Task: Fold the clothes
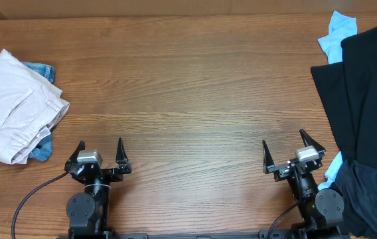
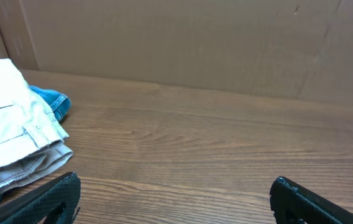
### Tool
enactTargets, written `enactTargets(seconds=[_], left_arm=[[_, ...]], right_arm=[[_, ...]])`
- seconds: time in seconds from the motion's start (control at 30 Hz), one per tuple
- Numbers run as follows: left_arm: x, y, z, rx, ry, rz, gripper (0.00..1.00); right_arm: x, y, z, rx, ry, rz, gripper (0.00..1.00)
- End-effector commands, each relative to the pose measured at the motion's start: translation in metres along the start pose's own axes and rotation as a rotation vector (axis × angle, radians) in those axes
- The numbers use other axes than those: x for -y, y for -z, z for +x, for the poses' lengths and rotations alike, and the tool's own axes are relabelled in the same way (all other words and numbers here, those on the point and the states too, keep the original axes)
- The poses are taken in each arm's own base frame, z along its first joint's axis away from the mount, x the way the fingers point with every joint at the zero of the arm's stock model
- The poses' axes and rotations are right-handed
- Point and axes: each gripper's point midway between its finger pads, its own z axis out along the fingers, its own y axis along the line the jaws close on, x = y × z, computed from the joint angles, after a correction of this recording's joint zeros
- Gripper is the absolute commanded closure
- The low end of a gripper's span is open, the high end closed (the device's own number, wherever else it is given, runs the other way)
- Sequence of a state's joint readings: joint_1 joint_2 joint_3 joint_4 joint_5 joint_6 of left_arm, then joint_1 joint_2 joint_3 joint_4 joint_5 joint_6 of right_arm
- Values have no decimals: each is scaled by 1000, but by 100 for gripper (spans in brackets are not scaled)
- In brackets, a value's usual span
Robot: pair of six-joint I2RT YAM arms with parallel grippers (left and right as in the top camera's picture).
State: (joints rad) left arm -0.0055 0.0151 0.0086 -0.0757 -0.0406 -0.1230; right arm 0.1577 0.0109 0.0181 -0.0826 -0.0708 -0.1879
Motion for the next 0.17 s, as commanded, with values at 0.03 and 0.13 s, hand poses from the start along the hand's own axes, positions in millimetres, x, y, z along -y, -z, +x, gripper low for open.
enactTargets(seconds=[0.03, 0.13], left_arm=[[0, 0, -1, 8, -11, 2, 0], [0, 0, -1, 7, -11, 2, 0]], right_arm=[[0, 0, 2, 3, -4, 3, 0], [0, 0, 2, 3, -4, 3, 0]])
